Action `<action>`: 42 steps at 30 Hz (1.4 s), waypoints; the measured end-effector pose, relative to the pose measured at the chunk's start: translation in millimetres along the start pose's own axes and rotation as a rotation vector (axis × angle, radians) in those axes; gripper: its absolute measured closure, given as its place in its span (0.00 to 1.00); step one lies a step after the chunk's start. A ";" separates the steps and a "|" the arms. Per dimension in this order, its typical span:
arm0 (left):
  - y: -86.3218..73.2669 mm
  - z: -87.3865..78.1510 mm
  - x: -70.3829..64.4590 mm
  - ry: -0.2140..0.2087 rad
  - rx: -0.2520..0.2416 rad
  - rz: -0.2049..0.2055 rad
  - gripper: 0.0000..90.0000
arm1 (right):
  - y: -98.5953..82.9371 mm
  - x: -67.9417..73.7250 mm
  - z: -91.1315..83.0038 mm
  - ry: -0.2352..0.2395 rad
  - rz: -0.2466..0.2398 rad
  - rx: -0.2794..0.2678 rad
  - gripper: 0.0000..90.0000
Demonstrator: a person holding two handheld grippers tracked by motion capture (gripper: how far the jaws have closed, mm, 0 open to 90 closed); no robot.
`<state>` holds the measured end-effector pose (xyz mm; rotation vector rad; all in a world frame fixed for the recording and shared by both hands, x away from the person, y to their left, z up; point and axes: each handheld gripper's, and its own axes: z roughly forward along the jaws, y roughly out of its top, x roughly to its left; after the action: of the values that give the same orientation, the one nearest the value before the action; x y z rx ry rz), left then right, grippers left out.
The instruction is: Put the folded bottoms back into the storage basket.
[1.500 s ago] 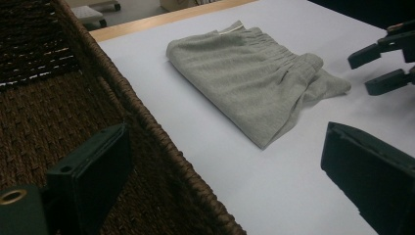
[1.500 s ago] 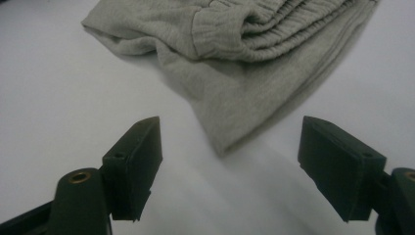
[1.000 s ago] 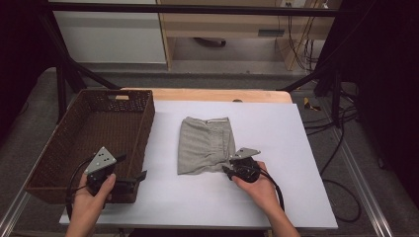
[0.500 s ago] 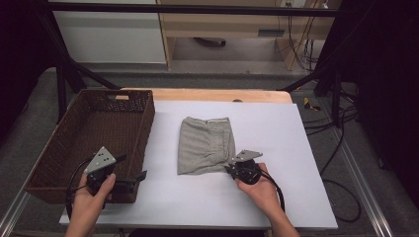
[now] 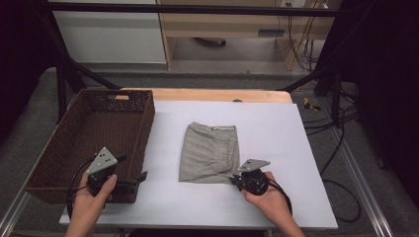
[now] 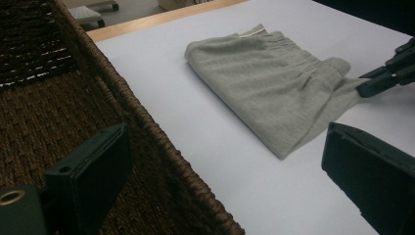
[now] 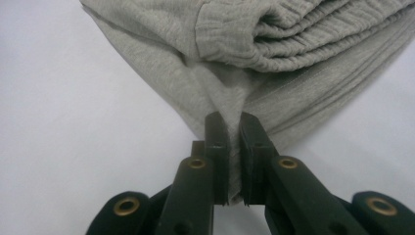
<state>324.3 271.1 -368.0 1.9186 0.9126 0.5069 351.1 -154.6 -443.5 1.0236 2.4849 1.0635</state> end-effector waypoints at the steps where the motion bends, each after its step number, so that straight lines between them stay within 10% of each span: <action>1: 0.0 0.0 0.2 0.000 0.000 0.001 0.05 | -2.6 0.0 -3.5 0.006 0.001 0.004 0.94; 14: -0.4 0.1 -0.4 0.000 0.000 0.005 0.05 | -33.1 9.6 -27.7 0.025 0.024 0.010 0.91; 30: -0.3 0.6 -1.0 0.004 0.007 0.017 0.05 | -32.4 15.3 -20.2 -0.045 0.037 0.036 0.33; 37: 0.8 -0.5 -2.3 0.032 0.000 0.015 0.05 | -29.3 18.6 -16.3 -0.062 0.024 0.036 0.39; 42: 8.9 -8.6 -7.1 0.029 -0.038 -0.006 0.06 | -27.9 17.7 -16.2 -0.082 0.001 0.022 0.66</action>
<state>317.5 267.8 -355.9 1.8782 0.9213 0.5460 316.6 -164.6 -451.2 1.0536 2.4360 0.9762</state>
